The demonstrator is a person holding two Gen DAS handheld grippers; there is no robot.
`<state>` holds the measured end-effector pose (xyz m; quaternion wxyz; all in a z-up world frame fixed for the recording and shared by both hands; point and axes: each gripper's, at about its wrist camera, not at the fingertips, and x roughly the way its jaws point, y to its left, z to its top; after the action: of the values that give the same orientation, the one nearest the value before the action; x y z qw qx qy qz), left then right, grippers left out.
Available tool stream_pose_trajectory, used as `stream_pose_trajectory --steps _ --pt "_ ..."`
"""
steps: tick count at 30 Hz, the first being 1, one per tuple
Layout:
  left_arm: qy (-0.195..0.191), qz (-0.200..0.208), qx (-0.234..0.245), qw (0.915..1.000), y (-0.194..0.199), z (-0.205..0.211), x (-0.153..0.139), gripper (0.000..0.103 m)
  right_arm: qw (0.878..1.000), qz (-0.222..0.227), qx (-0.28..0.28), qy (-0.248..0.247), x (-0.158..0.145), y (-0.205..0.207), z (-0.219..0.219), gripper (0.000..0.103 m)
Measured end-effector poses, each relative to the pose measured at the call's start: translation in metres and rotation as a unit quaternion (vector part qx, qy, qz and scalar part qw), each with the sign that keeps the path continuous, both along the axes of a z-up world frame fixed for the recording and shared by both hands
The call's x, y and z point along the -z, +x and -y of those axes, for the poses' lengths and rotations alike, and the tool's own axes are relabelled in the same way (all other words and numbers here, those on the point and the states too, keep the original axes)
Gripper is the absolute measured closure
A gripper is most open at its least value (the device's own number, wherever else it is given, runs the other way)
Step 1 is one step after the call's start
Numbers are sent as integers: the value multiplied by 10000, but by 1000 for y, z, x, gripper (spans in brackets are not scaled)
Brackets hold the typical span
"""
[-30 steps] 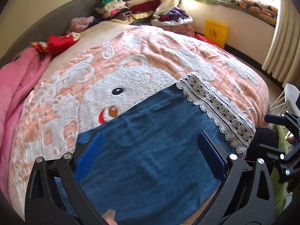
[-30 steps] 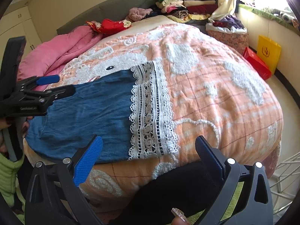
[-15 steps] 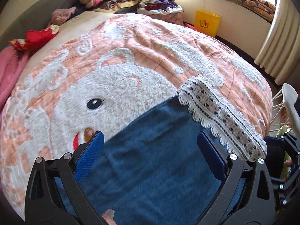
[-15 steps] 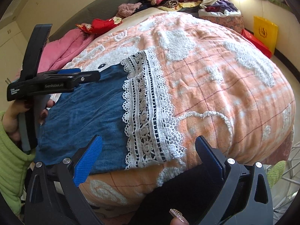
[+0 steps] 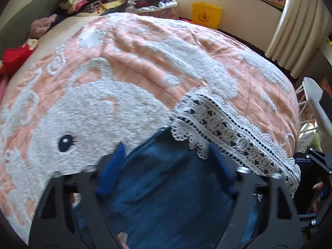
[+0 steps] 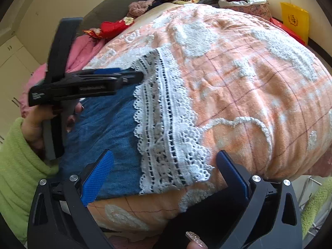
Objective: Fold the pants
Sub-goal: 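Grasp the lace hem end with the left tool, then lift the lace hem with the left tool and fold it over toward the waistband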
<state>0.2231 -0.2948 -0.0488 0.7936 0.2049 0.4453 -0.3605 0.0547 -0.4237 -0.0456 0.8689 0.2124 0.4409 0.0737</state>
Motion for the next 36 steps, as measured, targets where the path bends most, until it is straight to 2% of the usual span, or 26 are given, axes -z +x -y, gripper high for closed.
stream_pose_trajectory --steps 1,2,3,7,9,10,11,15,19,24,28,36 --pt "9 11 35 10000 -1 2 1 44 10000 44 23 4 -1 -1 0 10" --pt "-13 12 90 10000 -2 3 1 52 9999 103 29 20 -2 -2 0 18" --pt "-81 -19 139 9999 -4 3 0 57 9999 136 39 9 -3 -2 0 21" --pt "-175 -89 161 9997 -3 3 1 57 9998 162 63 -9 -4 1 0 33" --pt "-210 -131 135 9996 0 4 3 56 9997 220 57 34 -4 1 1 43" --pt "-228 -147 115 9996 2 4 4 56 9996 262 -2 116 -5 2 1 55" --pt "-241 -149 107 9995 3 5 5 56 9994 299 -42 158 -5 2 0 57" --pt "-300 -181 94 9993 3 6 6 55 9998 96 -180 19 0 10 -8 55" --pt "-353 -284 19 9990 5 5 7 58 9992 40 -178 350 6 16 -3 56" --pt "-424 -353 -55 9985 4 4 6 80 9977 100 -227 635 8 15 4 68" --pt "-443 -290 -85 9986 -2 2 4 89 9970 196 -331 671 7 13 2 73" --pt "-849 -214 -156 9960 -12 -16 -18 91 9917 631 -637 917 -10 -3 -1 76"
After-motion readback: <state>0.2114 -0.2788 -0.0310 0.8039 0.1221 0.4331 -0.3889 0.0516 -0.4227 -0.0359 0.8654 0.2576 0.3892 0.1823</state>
